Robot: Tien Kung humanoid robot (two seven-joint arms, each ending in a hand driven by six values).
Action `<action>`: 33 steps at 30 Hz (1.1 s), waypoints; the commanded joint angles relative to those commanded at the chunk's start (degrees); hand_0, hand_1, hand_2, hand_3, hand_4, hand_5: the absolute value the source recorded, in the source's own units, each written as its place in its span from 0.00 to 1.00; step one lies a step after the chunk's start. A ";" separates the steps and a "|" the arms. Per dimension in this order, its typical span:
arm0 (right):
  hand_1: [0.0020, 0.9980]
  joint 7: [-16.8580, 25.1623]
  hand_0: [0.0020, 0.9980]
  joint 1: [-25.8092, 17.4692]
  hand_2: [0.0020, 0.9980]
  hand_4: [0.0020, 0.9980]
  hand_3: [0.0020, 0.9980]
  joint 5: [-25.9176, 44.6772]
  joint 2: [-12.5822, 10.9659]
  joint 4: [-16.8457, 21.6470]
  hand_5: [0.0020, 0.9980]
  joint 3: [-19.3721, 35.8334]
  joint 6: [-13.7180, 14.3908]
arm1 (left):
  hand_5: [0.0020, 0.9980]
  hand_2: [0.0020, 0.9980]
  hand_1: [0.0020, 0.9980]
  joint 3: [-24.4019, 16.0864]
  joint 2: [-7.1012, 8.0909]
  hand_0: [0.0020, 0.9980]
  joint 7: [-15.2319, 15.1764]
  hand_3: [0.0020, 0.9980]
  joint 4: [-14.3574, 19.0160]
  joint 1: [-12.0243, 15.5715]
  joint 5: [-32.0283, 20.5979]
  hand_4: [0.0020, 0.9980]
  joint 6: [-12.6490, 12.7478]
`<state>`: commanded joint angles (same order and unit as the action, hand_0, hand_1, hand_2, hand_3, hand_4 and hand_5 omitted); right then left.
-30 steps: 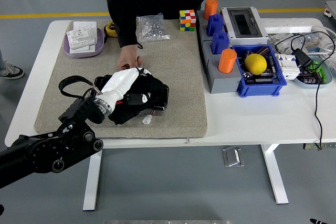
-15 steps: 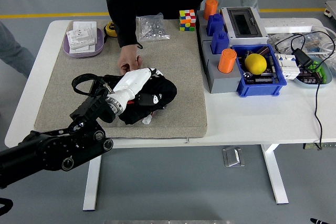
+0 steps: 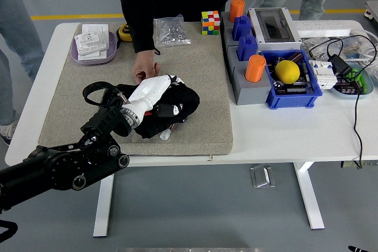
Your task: Pick the rag up,wipe the panel,place it on the desk
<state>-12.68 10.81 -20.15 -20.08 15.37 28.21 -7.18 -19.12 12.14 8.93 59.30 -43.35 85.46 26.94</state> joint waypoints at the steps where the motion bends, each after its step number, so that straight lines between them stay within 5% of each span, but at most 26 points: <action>1: 0.65 0.00 0.78 -0.01 0.72 1.00 0.66 -0.01 0.00 0.00 0.54 0.06 0.00 | 0.00 0.57 0.18 -0.24 0.25 0.31 -0.06 0.54 -0.06 0.08 0.07 0.36 0.05; 21: 0.65 -0.09 0.78 -0.41 0.71 1.00 0.66 -0.16 0.62 -0.09 0.54 0.43 0.15 | 0.00 0.57 0.18 -2.71 3.12 0.31 -0.42 0.54 -1.40 1.29 0.68 0.36 0.42; 22: 0.64 -0.09 0.78 -0.46 0.71 1.00 0.66 -0.16 0.66 -0.09 0.54 0.48 0.15 | 0.00 0.68 0.18 -2.80 3.31 0.31 -0.40 0.67 -1.43 1.37 0.75 0.36 0.39; 33: 0.64 -0.21 0.78 -0.66 0.71 1.00 0.66 -0.24 0.91 -0.14 0.54 0.69 0.16 | 0.00 0.68 0.18 -4.79 5.33 0.31 -0.55 0.67 -2.36 2.48 1.37 0.36 0.45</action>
<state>-12.89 10.16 -20.39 -19.17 15.23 28.90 -7.02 -23.91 17.47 8.38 56.94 -40.87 86.83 27.39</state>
